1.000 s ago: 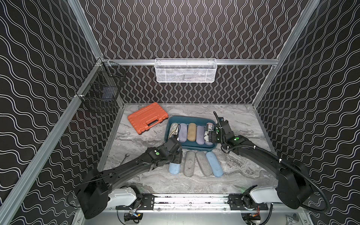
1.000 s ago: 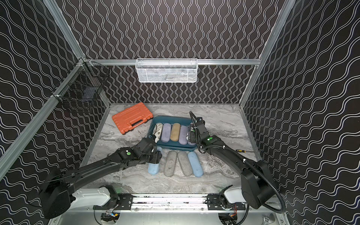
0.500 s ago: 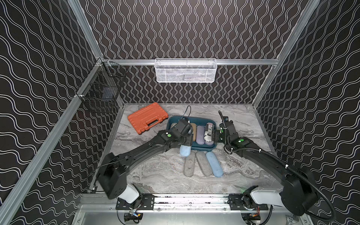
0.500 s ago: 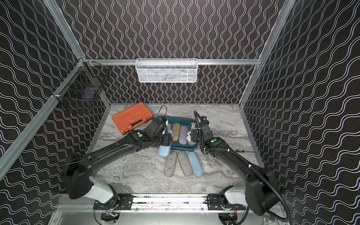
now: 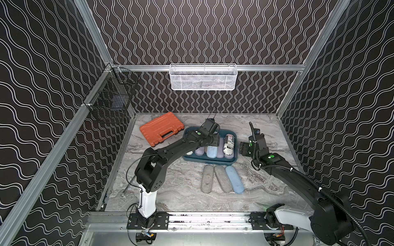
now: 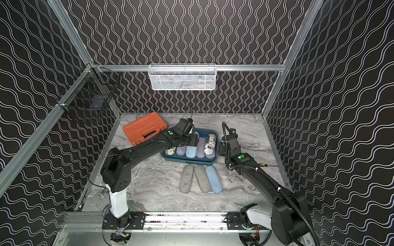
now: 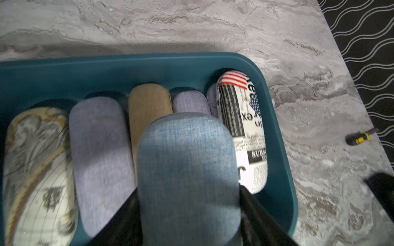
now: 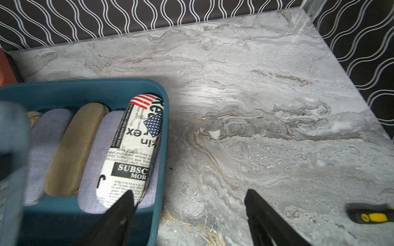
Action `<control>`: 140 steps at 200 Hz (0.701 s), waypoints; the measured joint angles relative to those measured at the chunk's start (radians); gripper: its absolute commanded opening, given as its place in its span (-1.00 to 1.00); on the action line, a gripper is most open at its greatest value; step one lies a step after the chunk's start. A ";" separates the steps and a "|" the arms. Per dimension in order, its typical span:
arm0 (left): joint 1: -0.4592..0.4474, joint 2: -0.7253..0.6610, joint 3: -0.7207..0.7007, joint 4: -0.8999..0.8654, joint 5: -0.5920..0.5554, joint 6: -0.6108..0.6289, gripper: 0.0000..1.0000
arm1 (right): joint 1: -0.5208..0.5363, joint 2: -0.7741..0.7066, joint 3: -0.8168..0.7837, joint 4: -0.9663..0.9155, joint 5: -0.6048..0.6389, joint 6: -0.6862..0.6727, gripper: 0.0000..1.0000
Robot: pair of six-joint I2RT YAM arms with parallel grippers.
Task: Put the glasses cases into the storage boxes
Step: Place the glasses case in the storage box.
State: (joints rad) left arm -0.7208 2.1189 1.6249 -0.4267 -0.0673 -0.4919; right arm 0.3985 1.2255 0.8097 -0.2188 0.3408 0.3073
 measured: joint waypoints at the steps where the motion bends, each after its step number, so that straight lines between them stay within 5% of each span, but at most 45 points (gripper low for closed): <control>1: 0.000 0.004 0.004 0.000 0.000 0.000 0.22 | 0.000 0.000 0.000 0.000 0.000 0.000 0.65; 140: 0.002 0.222 0.156 0.046 0.073 -0.028 0.23 | -0.014 0.025 -0.003 0.003 -0.026 0.000 0.66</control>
State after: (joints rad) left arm -0.7193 2.3413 1.7813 -0.3805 0.0059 -0.5198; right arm 0.3843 1.2507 0.8070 -0.2161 0.3153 0.3073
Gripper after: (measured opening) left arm 0.637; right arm 0.829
